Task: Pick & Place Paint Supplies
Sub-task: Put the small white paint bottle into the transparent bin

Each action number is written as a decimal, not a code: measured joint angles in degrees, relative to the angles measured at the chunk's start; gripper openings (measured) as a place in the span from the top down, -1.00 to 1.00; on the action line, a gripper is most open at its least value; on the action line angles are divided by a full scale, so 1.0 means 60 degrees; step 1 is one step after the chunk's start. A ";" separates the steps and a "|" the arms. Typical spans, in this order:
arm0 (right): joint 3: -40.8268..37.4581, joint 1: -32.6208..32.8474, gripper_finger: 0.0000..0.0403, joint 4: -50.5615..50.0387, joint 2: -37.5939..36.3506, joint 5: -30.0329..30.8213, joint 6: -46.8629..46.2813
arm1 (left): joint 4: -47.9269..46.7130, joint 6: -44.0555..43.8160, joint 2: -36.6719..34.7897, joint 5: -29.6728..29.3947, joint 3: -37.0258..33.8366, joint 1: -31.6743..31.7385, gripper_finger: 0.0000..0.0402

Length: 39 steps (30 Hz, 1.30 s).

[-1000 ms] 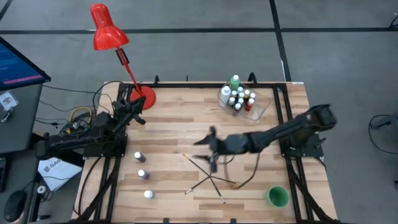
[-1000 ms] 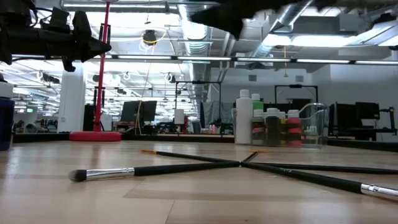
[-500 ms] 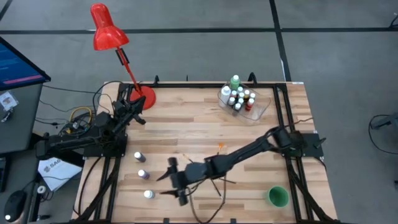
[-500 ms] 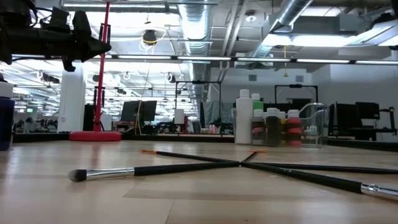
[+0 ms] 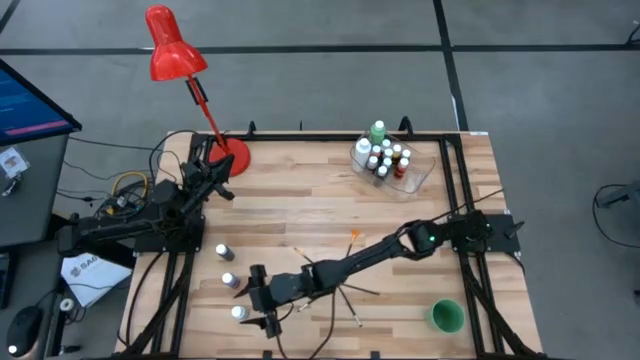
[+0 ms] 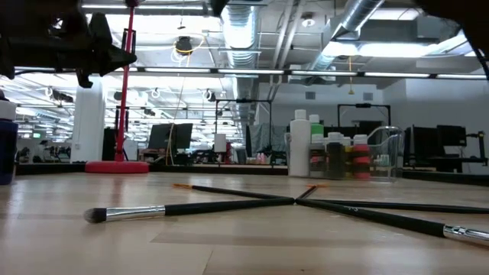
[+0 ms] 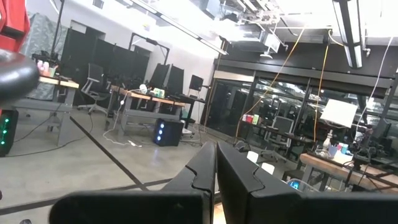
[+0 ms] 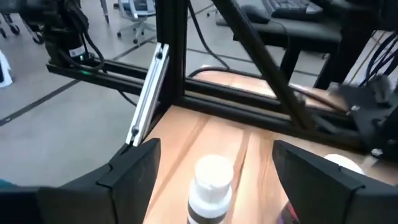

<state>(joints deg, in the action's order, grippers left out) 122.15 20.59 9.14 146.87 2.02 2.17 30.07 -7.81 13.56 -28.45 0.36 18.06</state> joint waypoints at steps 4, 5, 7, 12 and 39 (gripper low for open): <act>0.0676 -0.0095 -0.53 0.0002 0.0665 -0.0122 -0.0297 | 0.0003 0.0000 -0.0003 0.0004 0.0001 -0.0003 0.96; 0.0837 -0.0131 -0.53 0.0044 0.0827 -0.0122 -0.0365 | 0.0002 0.0000 0.0000 0.0000 0.0000 -0.0001 0.96; 0.1139 -0.0173 -0.53 0.0108 0.1131 -0.0125 -0.0452 | 0.0000 0.0001 0.0000 0.0003 0.0000 -0.0001 0.96; 0.1340 -0.0285 -0.53 0.0259 0.1416 -0.0144 -0.0757 | 0.0000 0.0000 0.0000 0.0004 0.0000 0.0000 0.96; 0.1311 -0.0302 -0.49 0.1248 0.1973 -0.0617 -0.1551 | 0.0006 0.0001 0.0091 0.0001 0.0000 0.0000 0.96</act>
<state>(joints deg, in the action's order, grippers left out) 130.02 18.78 16.62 158.71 -1.68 -7.14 30.10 -7.81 14.11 -28.44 0.36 18.06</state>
